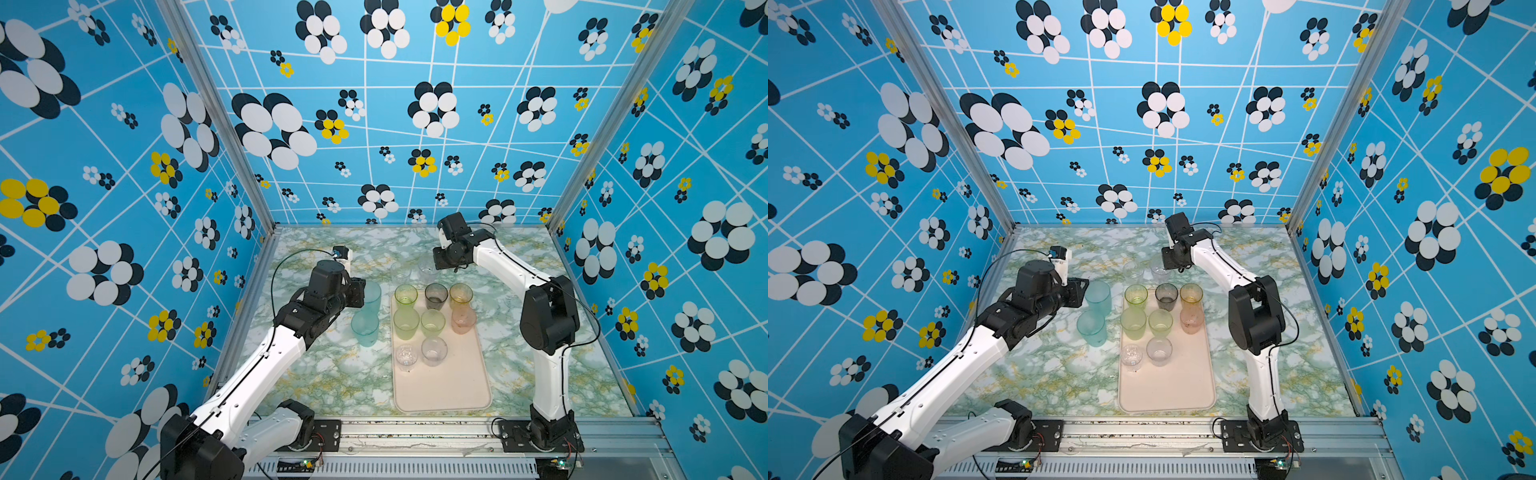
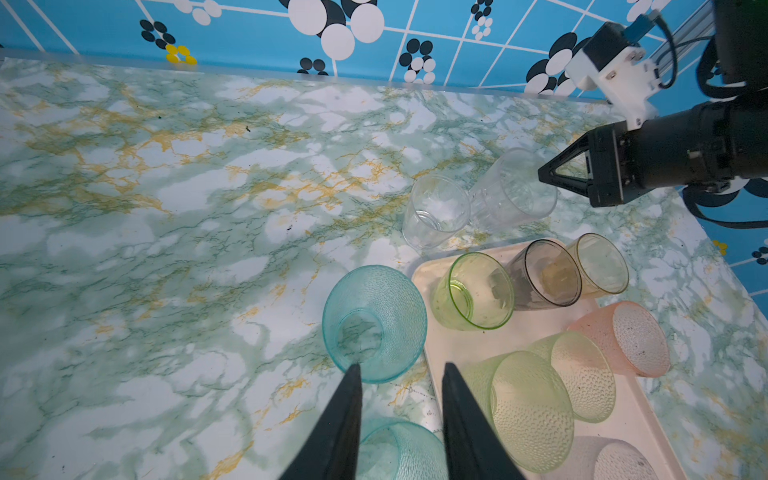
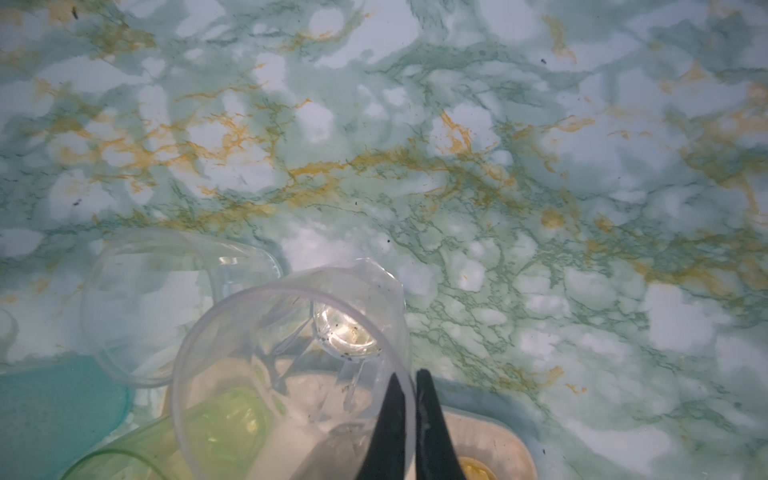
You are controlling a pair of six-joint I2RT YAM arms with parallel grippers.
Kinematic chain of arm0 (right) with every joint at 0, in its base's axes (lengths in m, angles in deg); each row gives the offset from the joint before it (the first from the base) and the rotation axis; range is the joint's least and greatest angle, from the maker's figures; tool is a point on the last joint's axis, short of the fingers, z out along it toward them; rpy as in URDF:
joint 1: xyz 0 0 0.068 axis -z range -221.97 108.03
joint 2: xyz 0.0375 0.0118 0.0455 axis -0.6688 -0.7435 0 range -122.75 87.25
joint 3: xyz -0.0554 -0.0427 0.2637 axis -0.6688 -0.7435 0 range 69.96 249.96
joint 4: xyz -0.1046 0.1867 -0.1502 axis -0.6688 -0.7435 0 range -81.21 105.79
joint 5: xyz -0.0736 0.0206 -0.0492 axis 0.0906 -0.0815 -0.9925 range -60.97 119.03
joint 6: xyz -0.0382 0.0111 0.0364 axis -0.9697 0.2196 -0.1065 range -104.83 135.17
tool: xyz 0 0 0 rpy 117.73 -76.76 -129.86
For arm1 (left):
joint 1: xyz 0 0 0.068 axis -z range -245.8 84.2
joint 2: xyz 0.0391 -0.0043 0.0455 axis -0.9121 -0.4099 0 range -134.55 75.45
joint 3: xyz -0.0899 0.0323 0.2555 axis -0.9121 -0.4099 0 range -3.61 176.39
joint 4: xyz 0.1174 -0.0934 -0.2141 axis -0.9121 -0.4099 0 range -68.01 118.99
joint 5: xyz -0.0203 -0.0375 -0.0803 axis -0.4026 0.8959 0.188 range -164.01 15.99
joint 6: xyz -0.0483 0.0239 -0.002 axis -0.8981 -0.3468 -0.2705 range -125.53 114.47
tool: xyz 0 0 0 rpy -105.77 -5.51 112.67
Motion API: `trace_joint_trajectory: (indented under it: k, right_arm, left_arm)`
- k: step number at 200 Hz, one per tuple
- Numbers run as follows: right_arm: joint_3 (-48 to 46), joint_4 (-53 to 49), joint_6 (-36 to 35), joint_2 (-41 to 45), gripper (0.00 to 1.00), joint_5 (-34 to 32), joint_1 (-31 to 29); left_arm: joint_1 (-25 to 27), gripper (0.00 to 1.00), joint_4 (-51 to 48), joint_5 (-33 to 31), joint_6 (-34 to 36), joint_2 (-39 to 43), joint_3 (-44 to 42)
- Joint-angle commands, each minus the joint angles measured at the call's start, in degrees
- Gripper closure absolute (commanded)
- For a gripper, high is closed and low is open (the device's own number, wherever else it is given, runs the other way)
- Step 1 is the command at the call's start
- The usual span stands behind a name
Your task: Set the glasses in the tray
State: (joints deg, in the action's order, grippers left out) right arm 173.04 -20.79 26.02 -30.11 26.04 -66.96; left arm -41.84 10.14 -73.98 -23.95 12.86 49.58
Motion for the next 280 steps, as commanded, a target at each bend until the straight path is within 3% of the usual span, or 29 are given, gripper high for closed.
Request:
trace_joint_trajectory:
  k: [1, 71, 127, 170, 233, 280]
  right_arm:
    - [-1.4, 5.4, 0.4, 7.3, 1.00, -2.2, 0.1]
    - [-11.8, -1.1, -3.3, 27.2, 1.00, -3.4, 0.2]
    - [-20.9, -16.7, -4.6, 43.0, 1.00, -6.5, -1.4]
    - [-28.3, -26.0, -1.2, 50.7, 1.00, -8.7, -4.5]
    - [-36.3, -29.5, 5.4, 53.4, 1.00, -6.9, -10.7]
    - [-42.2, -24.6, 9.6, 52.0, 1.00, -4.5, -12.8]
  left_arm:
    - [-0.5, 0.66, -1.0, 0.2, 0.7, -0.6, -0.7]
    - [-0.6, 0.66, -4.6, 1.2, 2.5, -2.0, 1.9]
    - [-0.7, 0.66, -7.2, 1.0, 5.0, -2.8, 4.3]
    - [-0.7, 0.65, -7.9, 1.2, 6.2, -4.0, 6.4]
    - [-0.7, 0.65, -8.0, 2.7, 6.6, -7.1, 9.4]
    - [-0.8, 0.65, -7.9, 3.5, 6.5, -8.1, 10.0]
